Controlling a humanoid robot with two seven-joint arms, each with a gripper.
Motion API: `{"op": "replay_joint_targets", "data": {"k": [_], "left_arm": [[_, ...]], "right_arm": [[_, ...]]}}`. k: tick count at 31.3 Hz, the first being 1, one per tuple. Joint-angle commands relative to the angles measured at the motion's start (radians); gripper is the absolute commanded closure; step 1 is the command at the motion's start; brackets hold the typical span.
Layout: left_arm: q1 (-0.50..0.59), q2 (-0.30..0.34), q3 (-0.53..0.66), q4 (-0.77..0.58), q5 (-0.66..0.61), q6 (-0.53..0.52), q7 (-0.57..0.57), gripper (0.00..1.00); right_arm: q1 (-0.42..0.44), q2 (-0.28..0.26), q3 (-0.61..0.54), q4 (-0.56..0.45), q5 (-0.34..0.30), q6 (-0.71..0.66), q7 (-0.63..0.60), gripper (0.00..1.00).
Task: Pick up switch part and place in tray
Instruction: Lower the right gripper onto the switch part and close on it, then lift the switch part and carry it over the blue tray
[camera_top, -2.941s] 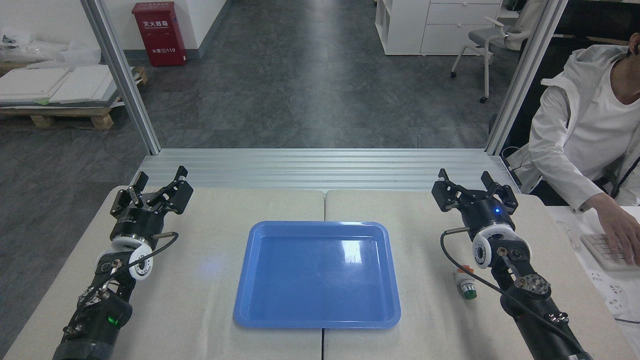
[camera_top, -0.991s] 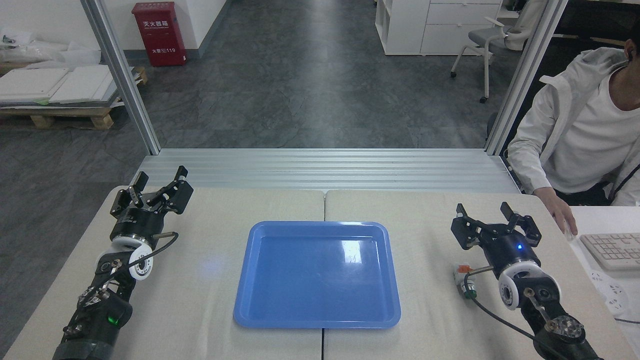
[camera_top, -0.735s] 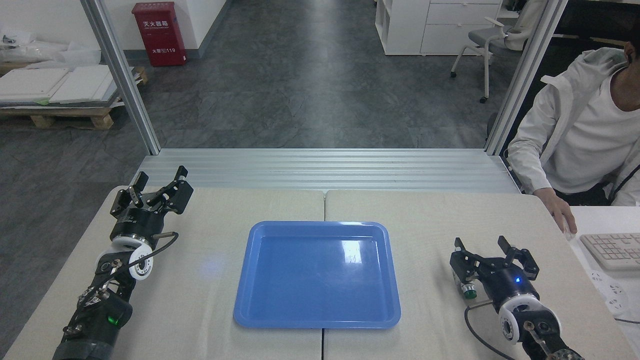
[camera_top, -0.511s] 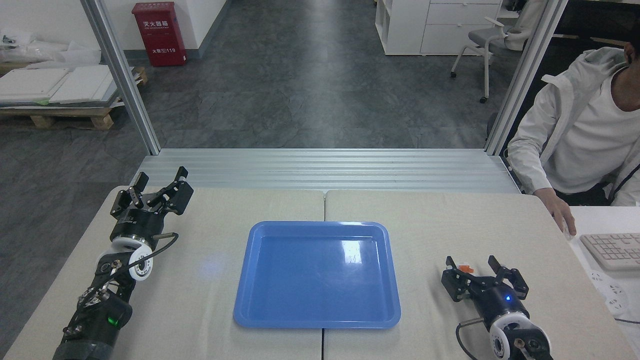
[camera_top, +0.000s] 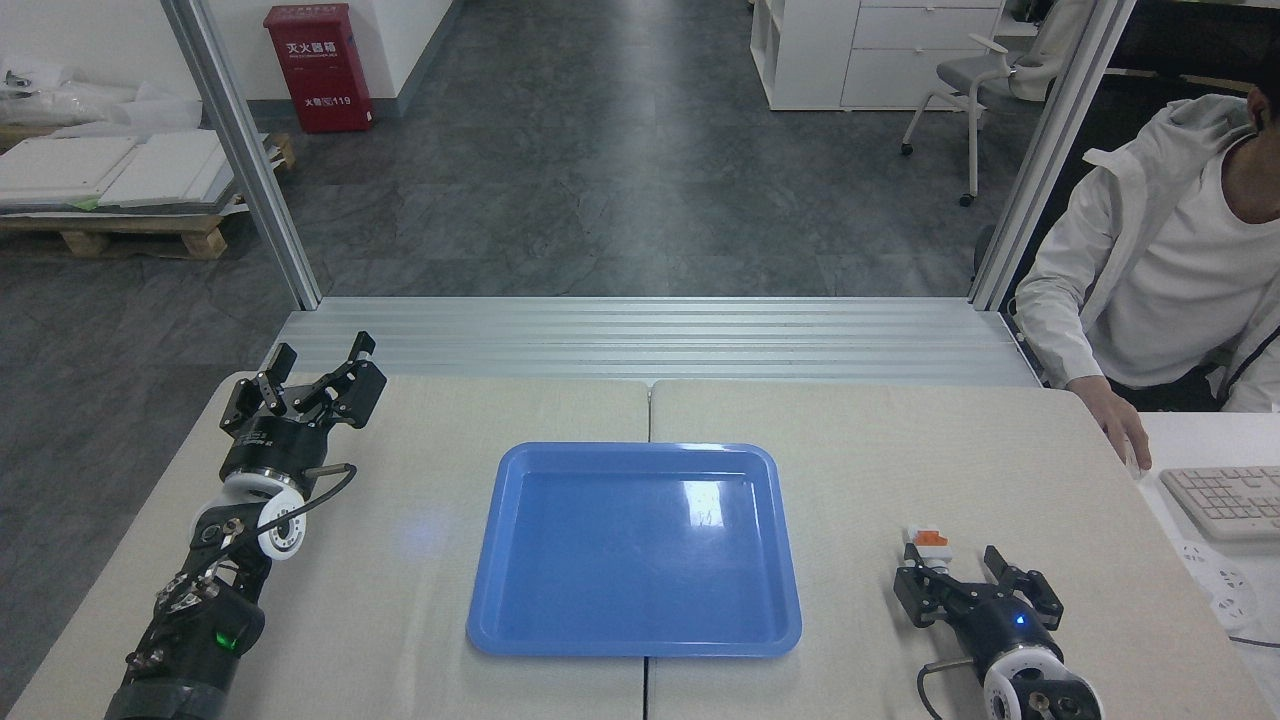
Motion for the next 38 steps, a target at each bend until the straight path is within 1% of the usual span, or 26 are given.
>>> {"op": "replay_joint_targets", "data": {"k": [1, 3, 5, 6, 8, 14, 16, 18, 22, 25, 27, 29, 31, 35, 37, 38], "left_arm": [[0.0, 0.0, 0.0, 0.0, 0.0, -0.001, 0.0, 0.0], [0.0, 0.0, 0.0, 0.0, 0.0, -0.001, 0.0, 0.0], [0.0, 0.0, 0.0, 0.0, 0.0, 0.0, 0.0, 0.0], [0.0, 0.0, 0.0, 0.0, 0.0, 0.0, 0.0, 0.0], [0.0, 0.0, 0.0, 0.0, 0.0, 0.0, 0.0, 0.0], [0.0, 0.0, 0.0, 0.0, 0.0, 0.0, 0.0, 0.0], [0.0, 0.0, 0.0, 0.0, 0.0, 0.0, 0.0, 0.0], [0.0, 0.0, 0.0, 0.0, 0.0, 0.0, 0.0, 0.0], [0.0, 0.0, 0.0, 0.0, 0.0, 0.0, 0.0, 0.0], [0.0, 0.0, 0.0, 0.0, 0.0, 0.0, 0.0, 0.0], [0.0, 0.0, 0.0, 0.0, 0.0, 0.0, 0.0, 0.0], [0.0, 0.0, 0.0, 0.0, 0.0, 0.0, 0.0, 0.0], [0.0, 0.0, 0.0, 0.0, 0.0, 0.0, 0.0, 0.0], [0.0, 0.0, 0.0, 0.0, 0.0, 0.0, 0.0, 0.0], [0.0, 0.0, 0.0, 0.0, 0.0, 0.0, 0.0, 0.0], [0.0, 0.0, 0.0, 0.0, 0.0, 0.0, 0.0, 0.0]], "right_arm": [[-0.005, -0.004, 0.002, 0.015, 0.001, -0.014, 0.0, 0.23], [-0.007, -0.006, 0.003, 0.015, 0.003, -0.017, 0.0, 0.34], [-0.007, -0.006, 0.005, 0.015, 0.004, -0.02, 0.0, 0.5], [-0.007, -0.006, 0.005, 0.014, 0.004, -0.02, 0.0, 0.56], [-0.007, -0.003, 0.005, 0.014, 0.003, -0.022, 0.0, 0.71], [-0.007, 0.002, 0.026, 0.006, 0.001, -0.057, 0.008, 0.96], [-0.011, 0.002, 0.017, 0.003, 0.001, -0.057, 0.008, 1.0], [-0.022, -0.004, 0.011, -0.02, 0.0, -0.059, -0.007, 1.0], [-0.043, -0.009, -0.018, -0.141, 0.0, -0.072, -0.078, 1.0], [-0.086, -0.006, -0.004, -0.201, 0.009, -0.117, -0.079, 1.0], [-0.115, -0.011, 0.034, -0.207, 0.032, -0.166, -0.072, 1.0], [-0.169, -0.012, 0.074, -0.207, 0.087, -0.216, -0.038, 1.0], [-0.215, -0.009, 0.092, -0.206, 0.118, -0.238, 0.008, 1.0], [-0.306, 0.023, 0.149, -0.197, 0.129, -0.232, 0.111, 1.0], [-0.332, 0.08, 0.207, -0.189, 0.132, -0.2, 0.166, 0.99], [-0.332, 0.112, 0.23, -0.181, 0.132, -0.16, 0.195, 0.99]]}}
